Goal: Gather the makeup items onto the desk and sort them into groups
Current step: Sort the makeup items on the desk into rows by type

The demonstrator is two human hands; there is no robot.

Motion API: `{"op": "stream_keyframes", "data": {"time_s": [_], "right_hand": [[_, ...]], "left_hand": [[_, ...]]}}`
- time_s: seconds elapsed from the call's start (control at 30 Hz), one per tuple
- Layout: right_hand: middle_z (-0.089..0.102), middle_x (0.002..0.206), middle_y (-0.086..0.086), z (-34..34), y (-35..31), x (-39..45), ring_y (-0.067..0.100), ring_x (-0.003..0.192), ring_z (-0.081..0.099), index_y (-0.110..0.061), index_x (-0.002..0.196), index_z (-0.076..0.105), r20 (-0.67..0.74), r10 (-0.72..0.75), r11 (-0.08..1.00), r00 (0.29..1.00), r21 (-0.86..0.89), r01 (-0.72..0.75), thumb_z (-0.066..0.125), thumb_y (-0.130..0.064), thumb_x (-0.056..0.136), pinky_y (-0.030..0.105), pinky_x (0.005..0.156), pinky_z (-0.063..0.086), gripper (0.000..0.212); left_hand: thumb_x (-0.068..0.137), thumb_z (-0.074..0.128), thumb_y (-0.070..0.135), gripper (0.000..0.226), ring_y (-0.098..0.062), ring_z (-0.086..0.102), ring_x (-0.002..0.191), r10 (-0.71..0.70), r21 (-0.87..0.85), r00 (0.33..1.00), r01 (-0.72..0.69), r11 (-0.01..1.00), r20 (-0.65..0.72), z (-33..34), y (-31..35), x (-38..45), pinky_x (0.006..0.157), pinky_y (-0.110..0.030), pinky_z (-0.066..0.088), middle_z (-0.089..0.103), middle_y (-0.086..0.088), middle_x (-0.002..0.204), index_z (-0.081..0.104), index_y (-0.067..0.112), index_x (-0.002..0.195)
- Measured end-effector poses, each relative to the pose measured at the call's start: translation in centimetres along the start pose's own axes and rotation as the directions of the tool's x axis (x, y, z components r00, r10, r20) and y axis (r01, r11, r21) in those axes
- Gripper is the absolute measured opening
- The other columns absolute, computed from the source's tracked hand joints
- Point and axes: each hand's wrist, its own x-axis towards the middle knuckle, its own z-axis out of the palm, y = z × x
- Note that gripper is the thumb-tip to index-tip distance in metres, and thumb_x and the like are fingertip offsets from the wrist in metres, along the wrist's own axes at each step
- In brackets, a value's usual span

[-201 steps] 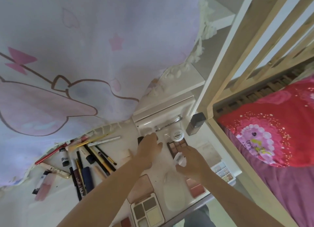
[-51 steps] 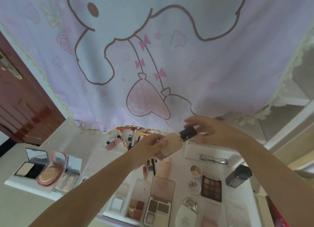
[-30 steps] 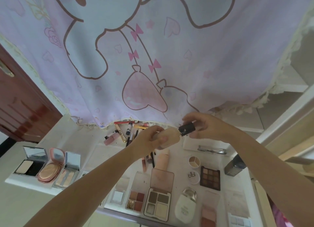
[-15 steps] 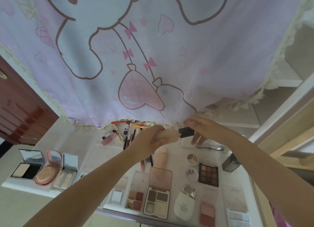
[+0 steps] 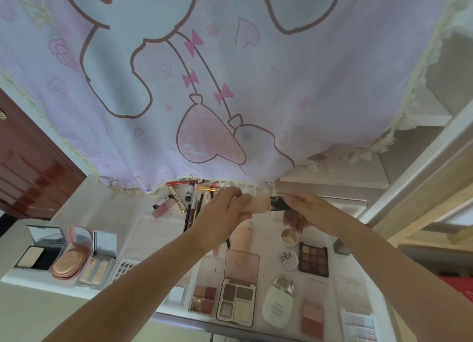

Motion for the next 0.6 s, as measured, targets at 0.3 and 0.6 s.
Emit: {"op": "stream_keyframes", "data": {"time_s": [0.3, 0.6], "right_hand": [[0.057, 0.086, 0.007, -0.2, 1.3, 0.1, 0.0, 0.057, 0.06, -0.016, 0.09, 0.055, -0.133, -0.213, 0.977, 0.968, -0.015, 0.213, 0.052, 0.019, 0.079, 0.012, 0.058, 0.05, 0.037], [0.06, 0.08, 0.003, -0.5, 2.1, 0.2, -0.002, 0.057, 0.06, -0.02, 0.091, 0.058, -0.123, -0.152, 0.977, 0.981, -0.166, 0.131, 0.057, 0.012, 0.08, 0.013, 0.062, 0.05, 0.033]], "left_hand": [[0.06, 0.078, 0.007, 0.029, -0.031, 0.064, 0.057, -0.121, -0.087, 0.993, 0.121, 0.989, 0.011, 1.3, -0.3, -0.6, 0.049, -0.029, 0.053, 0.064, -0.023, 0.077, 0.066, -0.007, 0.084], [0.088, 0.057, 0.025, 0.043, -0.016, 0.051, 0.104, -0.294, -0.344, 0.827, 0.485, 0.804, 0.48, 4.9, -0.6, -1.5, 0.085, -0.017, 0.035, 0.054, -0.006, 0.12, 0.045, 0.011, 0.126]]}}
